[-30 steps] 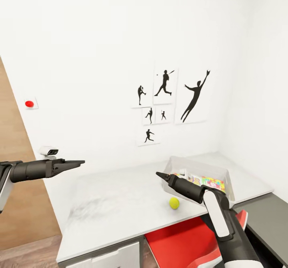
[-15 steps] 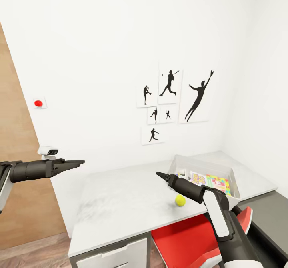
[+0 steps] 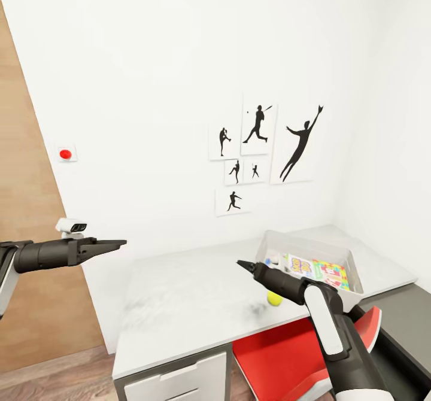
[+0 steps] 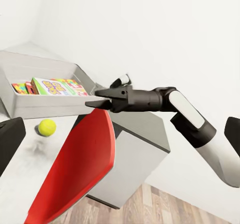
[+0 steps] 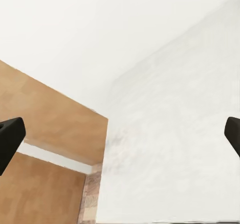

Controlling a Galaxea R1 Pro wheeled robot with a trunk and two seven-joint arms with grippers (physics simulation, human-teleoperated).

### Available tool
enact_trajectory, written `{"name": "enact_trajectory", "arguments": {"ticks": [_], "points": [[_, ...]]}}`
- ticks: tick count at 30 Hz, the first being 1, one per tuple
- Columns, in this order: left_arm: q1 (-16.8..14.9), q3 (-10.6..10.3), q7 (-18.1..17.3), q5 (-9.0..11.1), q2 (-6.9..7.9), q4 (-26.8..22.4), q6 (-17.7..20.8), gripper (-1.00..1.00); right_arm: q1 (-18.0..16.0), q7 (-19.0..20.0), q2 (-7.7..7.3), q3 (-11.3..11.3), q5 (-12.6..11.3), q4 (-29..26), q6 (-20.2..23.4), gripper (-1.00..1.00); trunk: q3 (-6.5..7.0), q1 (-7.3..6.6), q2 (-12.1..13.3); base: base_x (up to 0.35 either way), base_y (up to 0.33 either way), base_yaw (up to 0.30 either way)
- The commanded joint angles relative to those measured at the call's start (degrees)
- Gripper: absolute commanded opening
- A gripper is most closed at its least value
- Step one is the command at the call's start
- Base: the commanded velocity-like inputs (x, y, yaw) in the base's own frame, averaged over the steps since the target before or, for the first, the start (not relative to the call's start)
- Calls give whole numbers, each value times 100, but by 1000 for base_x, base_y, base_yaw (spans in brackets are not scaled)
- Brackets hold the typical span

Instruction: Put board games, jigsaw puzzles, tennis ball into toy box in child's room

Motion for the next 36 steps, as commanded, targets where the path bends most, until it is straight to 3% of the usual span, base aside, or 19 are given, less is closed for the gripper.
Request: {"name": "enact_trajectory", "arguments": {"ticks": [1,6,14,25,31,34,36], "points": [[-1,-1,-23,-3,2,1,62,100,-3,-167,9,-17,30,-7,33,100,-3,2,-5,-1,9,0],[-1,1,-23,-3,2,1,65,100,-3,-864,19,-8,21,-28,34,100,-3,2,-5,0,133,0],[-1,125,-23,-9,2,1,57,100,-3,-1395,30,-12,21,-25,32,100,-3,2,-5,0,169,0],[-1,152,-23,-7,-1,34,56,100,-3,-1574,23,-6,32,-66,20,100,-3,2,-5,22,86,0],[-1,154,-23,-11,-1,36,56,100,-3,-1676,27,15,40,-76,-216,100,-3,2,-5,8,13,0],[-1,157,-23,-12,1,36,56,100,-3,-1973,29,133,80,-85,-311,100,-3,2,-5,0,1,0],[-1,157,-23,-12,1,51,56,100,-3,-2500,30,378,133,-131,-549,100,-3,2,-5,0,0,0]]}}
